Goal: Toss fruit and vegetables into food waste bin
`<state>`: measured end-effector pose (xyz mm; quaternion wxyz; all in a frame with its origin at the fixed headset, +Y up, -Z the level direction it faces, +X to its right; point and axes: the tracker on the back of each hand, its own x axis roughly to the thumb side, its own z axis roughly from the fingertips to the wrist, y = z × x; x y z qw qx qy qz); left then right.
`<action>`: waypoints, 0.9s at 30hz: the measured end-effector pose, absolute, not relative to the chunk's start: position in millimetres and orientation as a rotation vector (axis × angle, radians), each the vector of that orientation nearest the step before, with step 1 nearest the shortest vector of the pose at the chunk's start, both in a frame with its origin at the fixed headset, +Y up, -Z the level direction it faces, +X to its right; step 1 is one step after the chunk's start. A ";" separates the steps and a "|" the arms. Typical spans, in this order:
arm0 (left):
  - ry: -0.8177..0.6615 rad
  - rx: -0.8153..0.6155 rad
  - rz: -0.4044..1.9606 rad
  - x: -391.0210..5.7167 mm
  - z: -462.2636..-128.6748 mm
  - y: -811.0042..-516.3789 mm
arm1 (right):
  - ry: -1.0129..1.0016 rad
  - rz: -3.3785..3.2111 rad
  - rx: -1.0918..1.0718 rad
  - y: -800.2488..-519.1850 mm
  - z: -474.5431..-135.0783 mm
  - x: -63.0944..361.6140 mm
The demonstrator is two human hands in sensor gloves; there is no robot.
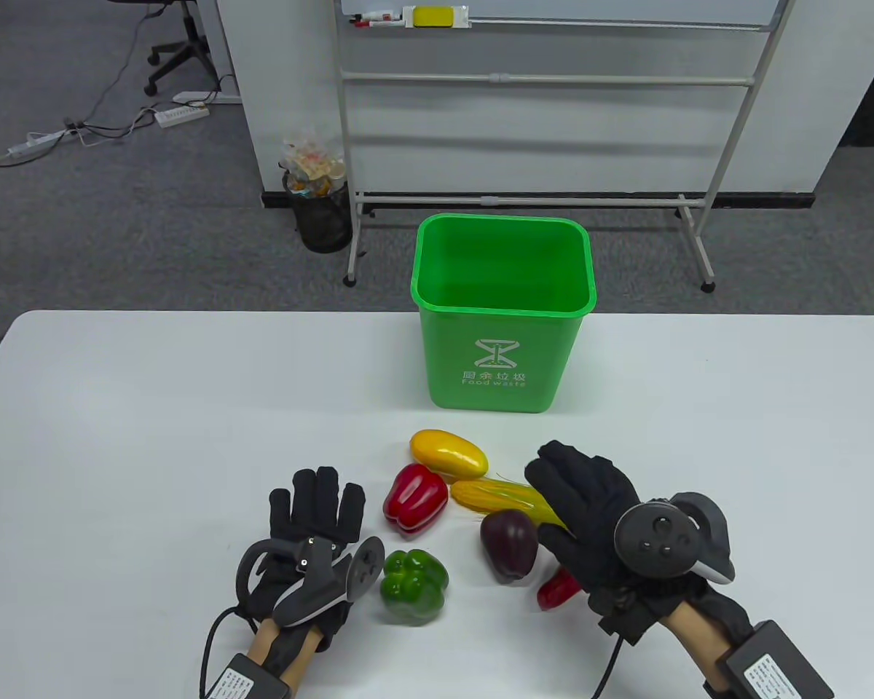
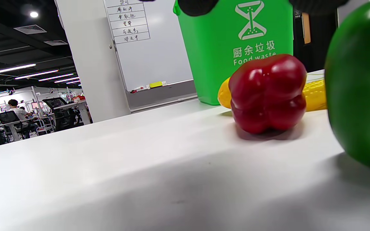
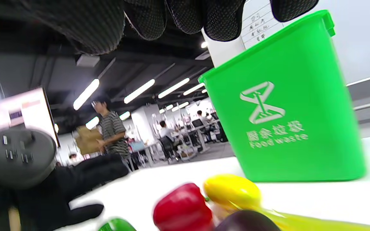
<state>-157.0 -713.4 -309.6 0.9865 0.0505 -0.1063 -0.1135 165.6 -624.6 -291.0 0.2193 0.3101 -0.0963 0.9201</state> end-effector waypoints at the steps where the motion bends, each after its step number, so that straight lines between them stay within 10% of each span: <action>1: -0.213 0.101 -0.229 -157.1 -309.7 -713.5 | -0.252 2.578 0.883 -631.1 -289.0 166.5; 15: -0.217 0.093 -0.235 -156.4 -309.6 -715.3 | 0.190 3.239 0.920 -753.4 -307.2 178.3; 27: -0.213 0.090 -0.234 -157.8 -310.2 -716.3 | 0.262 3.221 1.081 -765.2 -296.2 168.5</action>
